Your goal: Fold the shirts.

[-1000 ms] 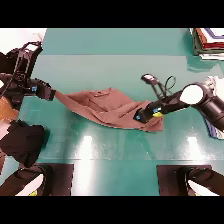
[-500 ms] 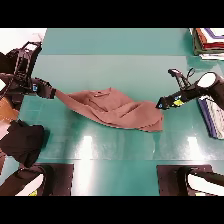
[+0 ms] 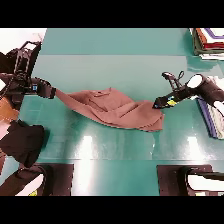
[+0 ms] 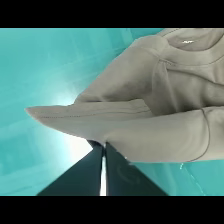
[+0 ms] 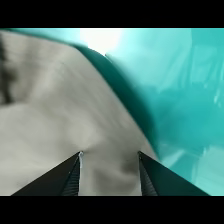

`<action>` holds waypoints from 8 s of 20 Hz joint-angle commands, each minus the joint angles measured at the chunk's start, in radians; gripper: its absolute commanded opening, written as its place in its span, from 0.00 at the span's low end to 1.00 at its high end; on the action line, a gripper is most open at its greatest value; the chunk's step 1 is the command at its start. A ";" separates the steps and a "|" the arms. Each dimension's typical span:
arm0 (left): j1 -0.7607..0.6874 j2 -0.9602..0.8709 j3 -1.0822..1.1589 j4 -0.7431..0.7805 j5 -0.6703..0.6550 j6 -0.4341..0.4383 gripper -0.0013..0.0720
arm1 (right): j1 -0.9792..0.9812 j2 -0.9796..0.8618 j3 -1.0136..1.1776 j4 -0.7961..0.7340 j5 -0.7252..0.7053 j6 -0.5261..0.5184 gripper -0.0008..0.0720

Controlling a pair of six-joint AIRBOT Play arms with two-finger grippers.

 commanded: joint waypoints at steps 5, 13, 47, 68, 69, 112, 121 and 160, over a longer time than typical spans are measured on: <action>-0.001 0.000 0.000 -0.022 -0.020 -0.005 0.05 | 0.042 -0.047 0.014 0.051 -0.047 -0.002 0.58; -0.001 0.000 0.000 -0.023 -0.015 -0.005 0.05 | 0.068 -0.040 0.014 0.049 -0.084 -0.092 0.80; -0.001 0.064 0.585 -0.152 -0.104 -0.075 0.05 | -0.237 0.672 0.185 0.051 0.166 0.097 0.03; -0.001 0.064 -0.032 -0.018 -0.048 -0.076 0.05 | 0.023 0.642 -0.319 0.040 0.049 0.104 0.87; -0.001 0.064 -0.032 -0.018 -0.044 -0.076 0.05 | 0.023 0.611 -0.280 0.040 0.055 0.103 0.87; -0.001 0.072 0.018 -0.026 -0.056 -0.076 0.05 | -0.039 0.142 0.016 0.079 0.418 0.072 0.74; -0.001 0.073 0.204 0.032 -0.074 -0.076 0.05 | -0.009 0.307 0.095 0.071 0.192 0.048 0.03; 0.001 -0.933 0.850 -0.194 0.322 -0.049 0.14 | -0.223 -0.229 0.455 0.071 -0.005 0.231 0.04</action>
